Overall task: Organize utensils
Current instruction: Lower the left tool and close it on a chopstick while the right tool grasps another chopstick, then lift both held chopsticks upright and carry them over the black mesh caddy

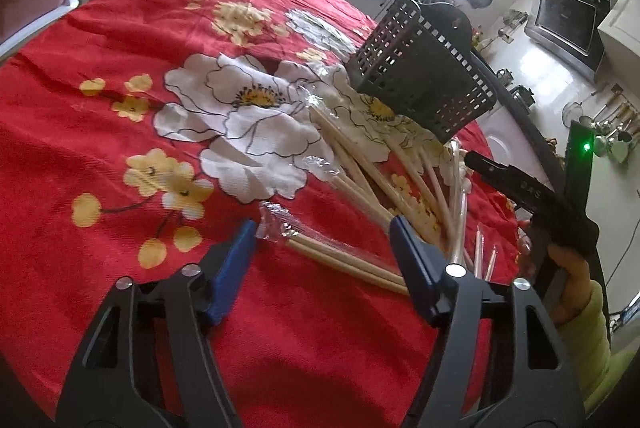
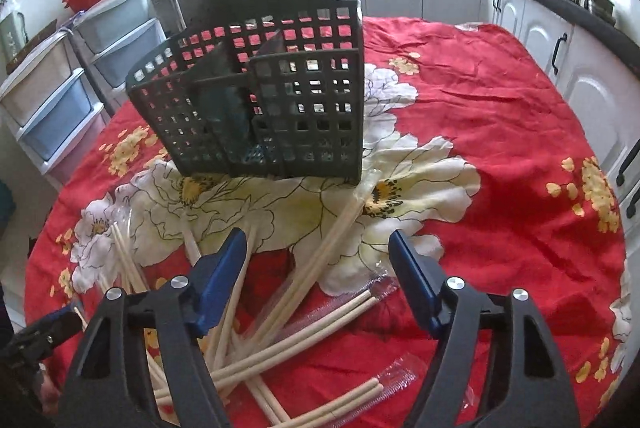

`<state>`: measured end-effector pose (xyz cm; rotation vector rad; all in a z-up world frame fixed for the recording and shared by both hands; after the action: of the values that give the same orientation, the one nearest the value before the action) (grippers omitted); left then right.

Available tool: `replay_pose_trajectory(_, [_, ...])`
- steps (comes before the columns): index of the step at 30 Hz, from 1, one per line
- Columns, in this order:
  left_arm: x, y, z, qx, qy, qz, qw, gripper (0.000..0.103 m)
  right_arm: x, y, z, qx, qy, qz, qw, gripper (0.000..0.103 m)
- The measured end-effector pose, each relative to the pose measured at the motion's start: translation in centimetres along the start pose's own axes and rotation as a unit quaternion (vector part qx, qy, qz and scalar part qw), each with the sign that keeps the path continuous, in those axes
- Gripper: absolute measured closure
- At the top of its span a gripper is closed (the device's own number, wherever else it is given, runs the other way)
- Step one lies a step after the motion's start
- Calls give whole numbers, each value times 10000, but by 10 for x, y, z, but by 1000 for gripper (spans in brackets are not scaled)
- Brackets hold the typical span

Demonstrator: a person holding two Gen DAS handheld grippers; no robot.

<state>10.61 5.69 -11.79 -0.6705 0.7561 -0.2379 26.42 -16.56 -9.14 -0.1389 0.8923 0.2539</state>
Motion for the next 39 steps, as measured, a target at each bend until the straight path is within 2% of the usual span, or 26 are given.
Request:
replay_pose_trajectory(6, [9,2,4,-74,45,5,10000,54,19,-5,1,201,379,183,9989,42])
replay_pose_trajectory(9, [11,4,5,-107,40,19,9999,60,31,-9,1,494,632,361,9961,51])
replay_pose_trajectory(12, [12,7,8,-178,29,24,9998,71,38,-14,2,733,779,522,9929,64])
replay_pose_trajectory(14, [13,10,10,-244,33,17,9997,79,41,-17,4,835,825,615,9912,77])
replay_pose_trajectory(16, [13,12,11,-311,32,-25,9995,81,42,-19,7,914,860,682,9897,87])
replay_pose_trajectory(21, [13,20,16,-578,29,-317,9978,93,31,-22,15,1020,705,842,9887,90])
replay_pose_trajectory(25, [5,24,23,-746,-85,-509,9959,96,13,-21,22,1008,471,986,9889,92])
replay_pose_trajectory(32, [-26,8,54,-369,-515,-542,9965,98,-23,-8,40,772,-46,1198,9898,95])
replay_pose_trajectory(39, [-46,-21,86,127,-799,-605,9949,99,-57,4,54,461,-557,1224,9898,96])
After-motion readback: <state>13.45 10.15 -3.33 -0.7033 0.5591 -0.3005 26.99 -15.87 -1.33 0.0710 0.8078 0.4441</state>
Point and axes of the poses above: each gripper's, at about its wrist camera, not at the fingertips, and x roughly the way its jaws point, y to its left, z to its top, the point moved 7 cm from there along x, roughly the way its jaws point, and after that the axes turned 10 degrees about -z, right-handed, at the moved point
